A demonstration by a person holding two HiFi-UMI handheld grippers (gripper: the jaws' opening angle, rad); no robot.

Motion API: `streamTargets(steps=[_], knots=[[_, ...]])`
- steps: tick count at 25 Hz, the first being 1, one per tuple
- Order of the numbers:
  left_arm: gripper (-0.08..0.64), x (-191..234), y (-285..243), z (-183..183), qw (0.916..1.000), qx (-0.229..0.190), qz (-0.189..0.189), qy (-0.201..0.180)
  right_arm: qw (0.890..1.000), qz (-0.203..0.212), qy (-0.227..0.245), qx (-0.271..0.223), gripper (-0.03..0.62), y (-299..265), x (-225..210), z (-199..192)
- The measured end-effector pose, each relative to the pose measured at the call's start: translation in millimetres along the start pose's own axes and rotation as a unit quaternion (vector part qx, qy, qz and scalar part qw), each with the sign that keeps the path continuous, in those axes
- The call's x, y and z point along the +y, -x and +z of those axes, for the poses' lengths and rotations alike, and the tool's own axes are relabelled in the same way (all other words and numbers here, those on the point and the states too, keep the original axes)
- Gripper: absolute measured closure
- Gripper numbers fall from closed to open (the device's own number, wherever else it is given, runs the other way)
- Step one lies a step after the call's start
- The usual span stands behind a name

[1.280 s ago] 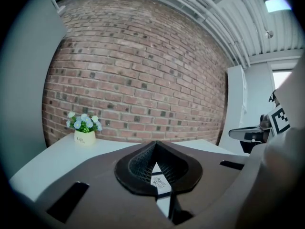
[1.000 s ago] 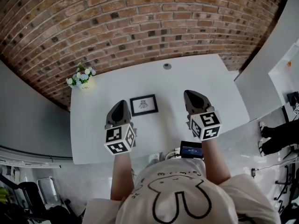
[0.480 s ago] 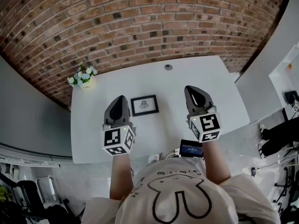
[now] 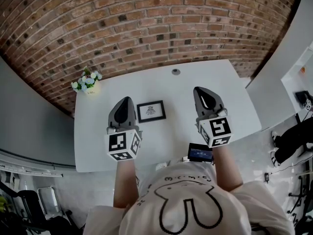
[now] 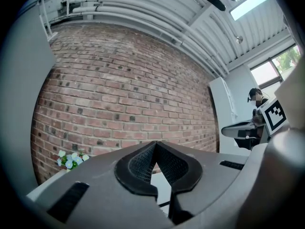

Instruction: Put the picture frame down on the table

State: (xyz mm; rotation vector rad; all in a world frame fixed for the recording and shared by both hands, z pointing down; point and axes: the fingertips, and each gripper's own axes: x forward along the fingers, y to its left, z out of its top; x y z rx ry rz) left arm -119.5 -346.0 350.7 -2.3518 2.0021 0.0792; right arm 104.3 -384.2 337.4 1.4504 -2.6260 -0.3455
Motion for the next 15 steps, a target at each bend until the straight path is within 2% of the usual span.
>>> streamTargets(steps=[15], knots=[[0.548,-6.8,-2.5,7.7,0.9999,-0.005,-0.008,-0.01,1.0,0.004,0.002,0.001,0.575,3.5,-1.0,2.3]])
